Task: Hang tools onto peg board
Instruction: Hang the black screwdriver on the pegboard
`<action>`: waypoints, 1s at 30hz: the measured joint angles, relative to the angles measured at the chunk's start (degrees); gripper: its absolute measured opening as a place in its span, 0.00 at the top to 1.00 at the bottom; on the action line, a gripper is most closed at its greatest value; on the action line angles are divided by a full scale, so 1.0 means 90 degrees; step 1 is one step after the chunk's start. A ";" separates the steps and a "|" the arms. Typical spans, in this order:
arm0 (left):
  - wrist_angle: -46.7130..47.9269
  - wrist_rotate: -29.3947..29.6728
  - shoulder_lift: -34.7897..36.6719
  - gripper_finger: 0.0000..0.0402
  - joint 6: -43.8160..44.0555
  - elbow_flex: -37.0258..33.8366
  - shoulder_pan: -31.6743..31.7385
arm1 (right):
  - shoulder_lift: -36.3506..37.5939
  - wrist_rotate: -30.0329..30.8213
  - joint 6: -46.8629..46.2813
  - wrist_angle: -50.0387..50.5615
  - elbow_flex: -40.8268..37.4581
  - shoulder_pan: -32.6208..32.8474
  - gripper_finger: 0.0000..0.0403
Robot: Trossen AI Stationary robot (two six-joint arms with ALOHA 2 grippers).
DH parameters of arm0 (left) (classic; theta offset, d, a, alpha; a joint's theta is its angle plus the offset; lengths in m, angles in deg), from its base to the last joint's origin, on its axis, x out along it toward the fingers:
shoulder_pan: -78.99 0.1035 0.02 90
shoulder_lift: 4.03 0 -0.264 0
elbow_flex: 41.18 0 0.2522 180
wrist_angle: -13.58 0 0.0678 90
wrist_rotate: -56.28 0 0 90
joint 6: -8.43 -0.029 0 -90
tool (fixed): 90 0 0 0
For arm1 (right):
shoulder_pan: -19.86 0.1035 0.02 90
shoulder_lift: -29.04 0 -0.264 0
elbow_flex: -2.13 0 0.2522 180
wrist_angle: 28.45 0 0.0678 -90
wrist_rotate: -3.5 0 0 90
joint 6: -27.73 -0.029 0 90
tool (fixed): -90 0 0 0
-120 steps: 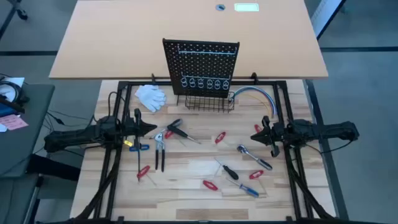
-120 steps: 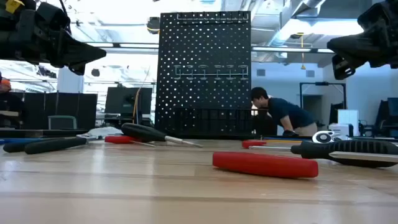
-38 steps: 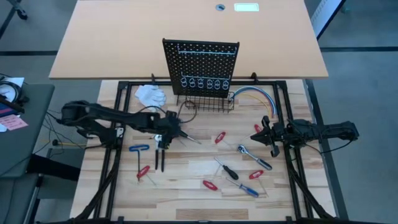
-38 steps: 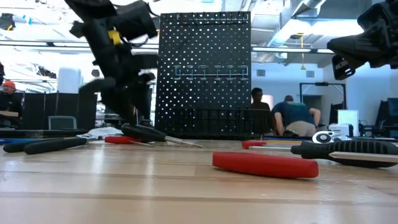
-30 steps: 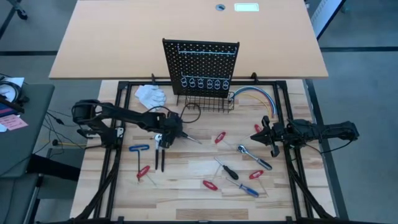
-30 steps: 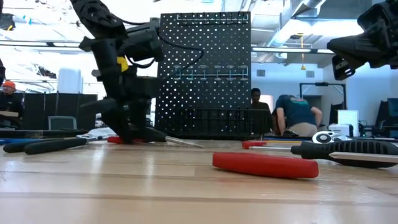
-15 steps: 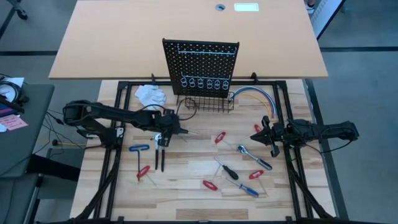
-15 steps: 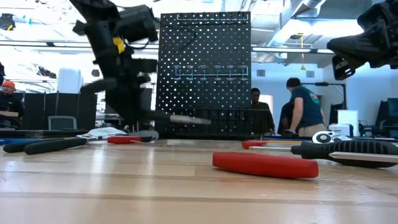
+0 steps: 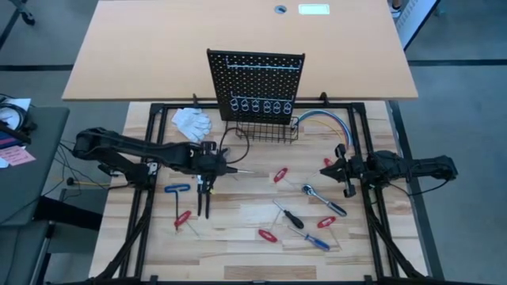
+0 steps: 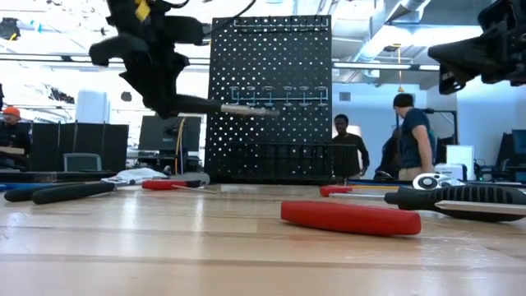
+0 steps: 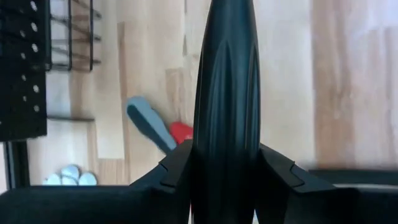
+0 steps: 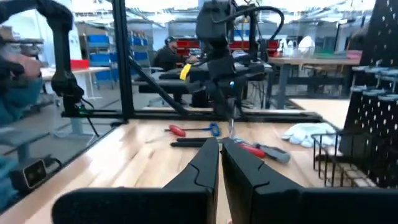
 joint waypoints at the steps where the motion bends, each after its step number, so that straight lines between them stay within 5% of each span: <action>1: 0.0012 0.0000 0.0000 0.73 0.0080 0.0003 -0.0044 | -0.0023 0.0002 0.0002 -0.0121 0.0000 -0.0013 0.93; 6: 0.0040 0.0000 0.0000 0.73 0.0349 0.0003 -0.0216 | -0.0242 0.0016 -0.1310 -0.1324 0.0000 -0.0036 0.93; 11: 0.0017 0.0023 0.0000 0.73 0.0428 0.0003 -0.0247 | -0.1157 0.0022 -0.1372 -0.2663 0.0000 -0.0035 0.93; 15: -0.0011 0.0118 0.0002 0.73 0.0512 0.0003 -0.0238 | -0.2765 0.0789 -0.1356 -0.2948 0.0191 -0.0037 0.93; 22: -0.0029 0.0134 0.0002 0.71 0.0508 0.0003 -0.0234 | -0.6180 0.0933 -0.0442 -0.3120 0.1929 -0.0044 0.92; 30: -0.0031 0.0141 0.0002 0.71 0.0560 -0.0010 -0.0234 | -0.9202 0.0934 0.0666 -0.2272 0.4436 -0.0209 0.71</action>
